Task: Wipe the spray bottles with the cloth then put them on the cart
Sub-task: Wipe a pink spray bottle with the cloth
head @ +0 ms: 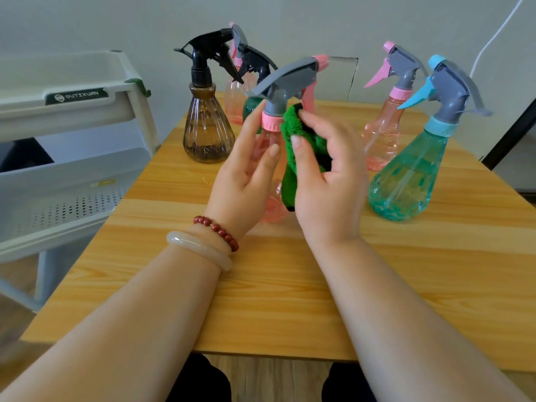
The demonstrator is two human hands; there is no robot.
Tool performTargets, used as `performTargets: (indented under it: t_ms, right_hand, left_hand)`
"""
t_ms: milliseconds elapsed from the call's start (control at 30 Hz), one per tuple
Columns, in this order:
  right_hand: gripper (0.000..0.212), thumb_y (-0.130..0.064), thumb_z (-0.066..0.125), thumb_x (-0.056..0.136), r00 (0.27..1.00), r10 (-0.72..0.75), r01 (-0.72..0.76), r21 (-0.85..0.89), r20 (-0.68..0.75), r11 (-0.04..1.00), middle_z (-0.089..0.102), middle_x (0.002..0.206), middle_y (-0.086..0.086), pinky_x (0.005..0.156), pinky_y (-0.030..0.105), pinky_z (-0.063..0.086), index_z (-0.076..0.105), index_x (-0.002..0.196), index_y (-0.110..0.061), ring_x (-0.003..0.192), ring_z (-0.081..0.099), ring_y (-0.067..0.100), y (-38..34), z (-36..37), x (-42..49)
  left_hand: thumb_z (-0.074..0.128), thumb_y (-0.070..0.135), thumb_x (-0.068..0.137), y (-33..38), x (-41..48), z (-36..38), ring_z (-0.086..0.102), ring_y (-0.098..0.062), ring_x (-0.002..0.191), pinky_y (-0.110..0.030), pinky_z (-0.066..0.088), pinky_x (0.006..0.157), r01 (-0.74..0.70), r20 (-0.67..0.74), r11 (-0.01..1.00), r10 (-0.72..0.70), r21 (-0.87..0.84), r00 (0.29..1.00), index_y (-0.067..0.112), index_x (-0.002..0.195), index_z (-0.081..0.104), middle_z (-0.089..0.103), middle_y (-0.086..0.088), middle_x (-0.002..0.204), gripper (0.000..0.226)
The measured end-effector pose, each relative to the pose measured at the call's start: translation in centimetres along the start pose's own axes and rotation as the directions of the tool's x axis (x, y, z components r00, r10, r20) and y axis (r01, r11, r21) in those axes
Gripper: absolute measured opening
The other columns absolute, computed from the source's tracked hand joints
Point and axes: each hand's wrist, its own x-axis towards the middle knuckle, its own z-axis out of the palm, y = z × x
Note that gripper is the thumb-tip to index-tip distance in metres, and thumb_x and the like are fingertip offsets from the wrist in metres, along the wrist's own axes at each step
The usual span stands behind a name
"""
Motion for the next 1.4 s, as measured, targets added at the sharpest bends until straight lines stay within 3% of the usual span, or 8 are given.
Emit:
performTargets:
  t_ms: [100,267,500,667,867,1100,1300,1400]
  right_hand:
    - [0.025,0.001,0.062,0.091,0.999,-0.034,0.034,-0.005,0.037,0.999,0.058,0.111,-0.006,0.097,0.01,0.037,0.068,0.114,-0.002,0.107,0.051,-0.001,0.3,0.1,0.1]
    - [0.025,-0.003,0.063,0.089,0.984,0.13,-0.13,-0.005,0.119,0.992,0.06,0.104,-0.018,0.091,0.002,0.037,0.071,0.113,-0.008,0.101,0.054,-0.016,1.6,-0.8,-0.3]
    - [0.033,0.001,0.057,0.094,0.995,0.063,-0.067,0.055,0.076,0.996,0.053,0.122,-0.016,0.101,0.008,0.035,0.061,0.127,-0.002,0.118,0.043,-0.02,0.7,0.4,-0.2]
    - [0.031,-0.006,0.056,0.095,0.956,0.213,-0.227,0.047,0.201,0.973,0.061,0.116,-0.017,0.095,0.004,0.037,0.067,0.124,-0.012,0.108,0.052,-0.017,1.7,-0.7,0.0]
    - [0.033,-0.002,0.055,0.095,0.981,0.114,-0.131,0.106,0.154,0.986,0.052,0.12,-0.02,0.1,0.005,0.032,0.059,0.127,-0.009,0.117,0.041,-0.023,0.5,-0.1,-0.3]
    - [0.03,-0.011,0.056,0.097,0.901,0.355,-0.387,0.091,0.249,0.918,0.063,0.115,-0.017,0.095,0.007,0.04,0.066,0.124,-0.019,0.112,0.056,-0.008,0.8,-0.5,-0.3]
    - [0.036,-0.007,0.053,0.098,0.953,0.209,-0.246,0.162,0.217,0.956,0.055,0.127,-0.017,0.102,0.008,0.033,0.057,0.133,-0.013,0.122,0.045,-0.015,0.5,-0.4,-0.6]
    - [0.034,-0.011,0.052,0.1,0.901,0.311,-0.355,0.101,0.304,0.93,0.059,0.123,-0.018,0.097,0.004,0.035,0.06,0.131,-0.018,0.116,0.051,-0.012,0.7,-0.3,-0.9]
  left_hand:
    - [0.043,0.013,0.103,0.3,-0.1,0.2,0.054,-0.002,0.124,-0.025,0.043,0.104,-0.013,-0.001,0.999,0.013,0.042,1.0,0.023,0.151,0.024,0.055,0.025,0.131,0.052]
    - [0.043,0.021,0.103,0.1,-0.1,0.0,0.06,-0.03,0.114,-0.054,0.047,0.102,-0.017,-0.016,0.998,0.018,0.058,1.0,0.018,0.154,0.025,0.059,-0.004,0.133,0.054]
    - [0.042,0.012,0.104,0.4,-0.1,0.2,0.049,-0.015,0.134,-0.047,0.04,0.113,0.007,0.004,0.999,-0.007,0.04,1.0,0.011,0.155,0.022,0.048,-0.004,0.148,0.055]
    - [0.042,0.017,0.105,0.2,-0.4,0.1,0.061,-0.027,0.114,-0.053,0.048,0.099,0.0,-0.01,0.998,0.0,0.057,1.0,0.015,0.156,0.023,0.059,-0.007,0.134,0.054]
    - [0.036,0.012,0.105,0.5,-0.5,0.3,0.043,-0.013,0.139,-0.042,0.036,0.116,-0.017,0.026,0.999,0.016,0.035,1.0,0.009,0.155,0.019,0.042,-0.008,0.153,0.053]
    - [0.057,0.05,0.087,0.1,-0.5,-0.3,0.056,-0.001,0.104,-0.014,0.047,0.092,0.026,-0.072,0.972,-0.01,0.232,0.997,0.029,0.153,0.03,0.051,-0.002,0.121,0.074]
    - [0.059,0.034,0.095,0.3,-0.5,-0.5,0.059,-0.01,0.109,-0.039,0.051,0.097,0.02,-0.092,0.977,-0.001,0.213,0.996,0.019,0.148,0.043,0.062,0.003,0.119,0.057]
    - [0.056,0.02,0.1,0.6,-0.6,-0.6,0.061,-0.011,0.101,-0.029,0.052,0.092,0.05,-0.118,0.983,-0.029,0.178,0.993,0.014,0.142,0.046,0.064,-0.003,0.114,0.044]
